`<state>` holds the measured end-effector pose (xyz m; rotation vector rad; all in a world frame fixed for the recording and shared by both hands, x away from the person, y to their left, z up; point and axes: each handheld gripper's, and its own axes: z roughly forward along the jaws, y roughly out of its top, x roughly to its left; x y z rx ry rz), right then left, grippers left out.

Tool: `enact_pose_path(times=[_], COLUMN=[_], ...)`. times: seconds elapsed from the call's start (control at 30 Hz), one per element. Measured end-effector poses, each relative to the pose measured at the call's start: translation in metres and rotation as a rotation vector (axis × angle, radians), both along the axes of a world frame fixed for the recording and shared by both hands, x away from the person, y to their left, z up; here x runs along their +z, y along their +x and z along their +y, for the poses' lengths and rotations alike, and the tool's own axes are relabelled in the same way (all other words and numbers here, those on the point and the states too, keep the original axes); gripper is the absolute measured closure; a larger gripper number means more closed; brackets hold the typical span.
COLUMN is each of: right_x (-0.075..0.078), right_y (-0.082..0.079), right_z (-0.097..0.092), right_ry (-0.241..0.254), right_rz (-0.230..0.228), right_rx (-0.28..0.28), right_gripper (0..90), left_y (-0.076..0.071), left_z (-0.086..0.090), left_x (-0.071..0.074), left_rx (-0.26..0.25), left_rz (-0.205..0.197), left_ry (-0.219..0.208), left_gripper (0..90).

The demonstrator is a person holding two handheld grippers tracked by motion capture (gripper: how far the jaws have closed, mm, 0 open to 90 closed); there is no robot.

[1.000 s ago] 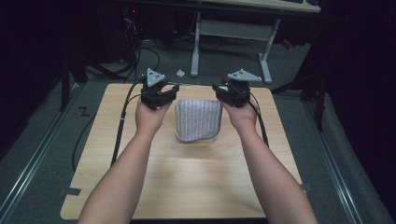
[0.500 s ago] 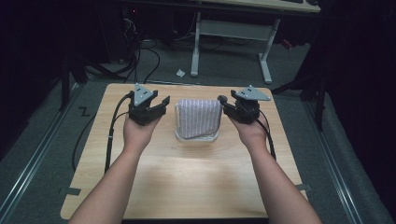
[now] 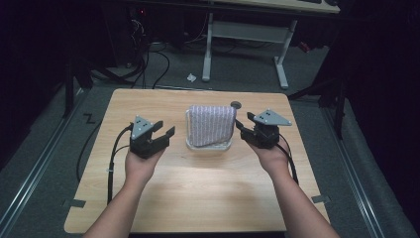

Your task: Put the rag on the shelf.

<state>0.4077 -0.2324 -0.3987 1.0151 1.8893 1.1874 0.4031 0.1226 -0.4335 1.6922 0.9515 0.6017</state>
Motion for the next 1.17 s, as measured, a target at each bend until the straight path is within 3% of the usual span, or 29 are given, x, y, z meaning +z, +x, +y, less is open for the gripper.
enact_pose_path(times=[0.17,0.27,0.37,0.5,0.57,0.63,0.67,0.7,0.73,0.77,0.8,0.83,0.87,0.9,0.97,1.0,1.1,1.17], right_x=[-0.02,-0.034,-0.047,-0.067,-0.076,-0.088,-0.095,-0.102,-0.11,-0.119,-0.127,-0.129,-0.129,-0.127,-0.125,-0.126,-0.131,-0.135], right_y=[-0.007,-0.012,-0.02,-0.03,-0.036,-0.046,-0.052,-0.06,-0.07,-0.082,-0.087,-0.085,-0.086,-0.086,-0.083,-0.082,-0.081,-0.081], right_z=[-0.002,-0.001,0.0,0.001,0.002,0.0,0.0,-0.002,-0.006,-0.012,-0.015,-0.016,-0.017,-0.02,-0.021,-0.019,-0.008,-0.006], right_ry=[0.003,-0.004,-0.018,-0.026,-0.035,-0.035,-0.043,-0.049,-0.046,-0.038,-0.065,-0.106,-0.117,-0.077,0.005,0.003,-0.071,-0.096], right_rz=[0.034,0.057,0.072,0.111,0.126,0.153,0.162,0.177,0.157,0.115,0.14,0.2,0.201,0.194,0.232,0.23,0.223,0.229], right_rx=[0.006,0.019,0.029,0.048,0.047,0.047,0.039,0.028,0.009,-0.013,-0.028,0.005,0.002,-0.006,-0.008,-0.003,0.018,0.026], right_gripper=[48.6,47.8,47.8,51.6,53.0,54.0,54.0,54.5,55.4,58.8,56.6,53.1,53.4,52.9,52.2,51.8,51.6,51.4], left_y=[-0.008,-0.014,-0.019,-0.026,-0.035,-0.054,-0.063,-0.068,-0.073,-0.078,-0.082,-0.083,-0.082,-0.081,-0.077,-0.076,-0.075,-0.073], left_z=[-0.002,-0.007,-0.014,-0.016,-0.018,-0.019,-0.02,-0.023,-0.025,-0.025,-0.024,-0.022,-0.02,-0.019,-0.016,-0.014,-0.01,-0.009], left_x=[-0.018,-0.033,-0.051,-0.068,-0.076,-0.089,-0.096,-0.099,-0.1,-0.099,-0.099,-0.098,-0.097,-0.096,-0.096,-0.096,-0.098,-0.097], left_rx=[-0.026,-0.048,-0.073,-0.101,-0.124,-0.17,-0.181,-0.197,-0.215,-0.209,-0.197,-0.199,-0.199,-0.195,-0.177,-0.173,-0.166,-0.157], left_rz=[0.043,0.064,0.109,0.174,0.211,0.232,0.243,0.279,0.296,0.277,0.265,0.27,0.276,0.275,0.273,0.277,0.282,0.278], left_ry=[0.007,0.043,0.074,0.076,0.055,0.035,0.044,0.085,0.108,0.121,0.115,0.101,0.082,0.078,0.076,0.073,0.078,0.083], left_gripper=[48.7,49.0,48.9,49.1,49.1,49.1,49.2,50.2,49.8,49.1,49.5,49.6,49.6,49.5,49.4,49.4,49.4,49.4])
